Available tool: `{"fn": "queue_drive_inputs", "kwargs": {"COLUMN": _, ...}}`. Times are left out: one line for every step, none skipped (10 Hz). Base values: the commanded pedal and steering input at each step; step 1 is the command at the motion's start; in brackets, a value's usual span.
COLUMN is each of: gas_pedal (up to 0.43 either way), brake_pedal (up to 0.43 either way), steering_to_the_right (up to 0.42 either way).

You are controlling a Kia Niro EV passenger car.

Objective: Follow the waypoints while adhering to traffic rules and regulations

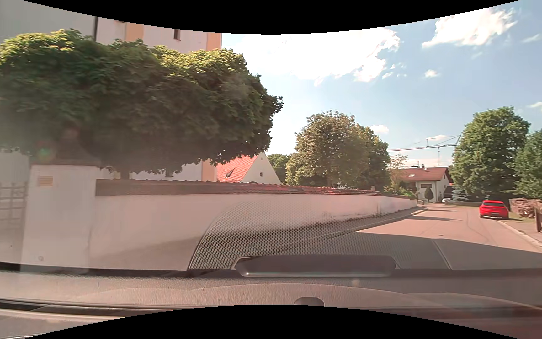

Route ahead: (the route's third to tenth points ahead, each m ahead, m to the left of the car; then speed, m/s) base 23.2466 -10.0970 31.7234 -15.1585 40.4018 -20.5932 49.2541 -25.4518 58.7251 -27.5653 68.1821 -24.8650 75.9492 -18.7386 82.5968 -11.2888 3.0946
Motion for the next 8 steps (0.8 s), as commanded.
{"fn": "queue_drive_inputs", "kwargs": {"gas_pedal": 0.130, "brake_pedal": 0.000, "steering_to_the_right": 0.536}}
{"fn": "queue_drive_inputs", "kwargs": {"gas_pedal": 0.130, "brake_pedal": 0.000, "steering_to_the_right": 0.527}}
{"fn": "queue_drive_inputs", "kwargs": {"gas_pedal": 0.110, "brake_pedal": 0.000, "steering_to_the_right": 0.514}}
{"fn": "queue_drive_inputs", "kwargs": {"gas_pedal": 0.110, "brake_pedal": 0.000, "steering_to_the_right": 0.499}}
{"fn": "queue_drive_inputs", "kwargs": {"gas_pedal": 0.110, "brake_pedal": 0.000, "steering_to_the_right": 0.484}}
{"fn": "queue_drive_inputs", "kwargs": {"gas_pedal": 0.110, "brake_pedal": 0.000, "steering_to_the_right": 0.460}}
{"fn": "queue_drive_inputs", "kwargs": {"gas_pedal": 0.110, "brake_pedal": 0.000, "steering_to_the_right": 0.426}}
{"fn": "queue_drive_inputs", "kwargs": {"gas_pedal": 0.110, "brake_pedal": 0.000, "steering_to_the_right": 0.400}}
